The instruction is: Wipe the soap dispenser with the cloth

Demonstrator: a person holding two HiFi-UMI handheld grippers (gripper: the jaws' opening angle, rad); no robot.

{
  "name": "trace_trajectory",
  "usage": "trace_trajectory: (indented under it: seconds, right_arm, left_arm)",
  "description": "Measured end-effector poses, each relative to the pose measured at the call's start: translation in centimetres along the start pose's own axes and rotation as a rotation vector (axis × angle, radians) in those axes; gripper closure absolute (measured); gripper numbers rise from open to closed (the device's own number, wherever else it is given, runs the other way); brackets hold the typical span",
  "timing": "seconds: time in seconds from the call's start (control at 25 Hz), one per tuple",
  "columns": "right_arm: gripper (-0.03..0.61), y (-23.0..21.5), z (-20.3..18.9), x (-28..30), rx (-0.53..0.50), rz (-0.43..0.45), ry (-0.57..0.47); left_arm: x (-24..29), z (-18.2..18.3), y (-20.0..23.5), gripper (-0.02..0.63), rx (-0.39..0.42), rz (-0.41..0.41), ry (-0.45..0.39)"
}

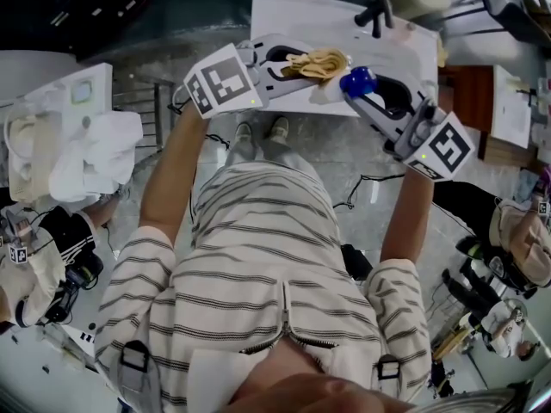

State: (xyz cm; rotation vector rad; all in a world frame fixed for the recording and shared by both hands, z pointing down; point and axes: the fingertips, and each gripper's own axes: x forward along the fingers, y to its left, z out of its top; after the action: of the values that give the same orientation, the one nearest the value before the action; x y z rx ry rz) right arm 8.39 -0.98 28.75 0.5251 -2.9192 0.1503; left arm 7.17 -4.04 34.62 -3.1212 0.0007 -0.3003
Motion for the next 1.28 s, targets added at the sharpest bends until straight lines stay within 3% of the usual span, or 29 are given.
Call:
trace_trajectory:
  seconds: [0.6, 1.28]
  right_arm:
    - [0.456, -0.2, 1.0, 0.0, 0.022, 0.017, -0.045]
    - [0.457, -0.9, 0.4, 1.2, 0.038, -0.029, -0.038]
  left_arm:
    - [1.2, -2.1, 0.6, 0.515, -0.061, -0.039, 0.012]
    - [-2.5, -4.5, -0.3, 0.514, -0.163, -0.01, -0.01]
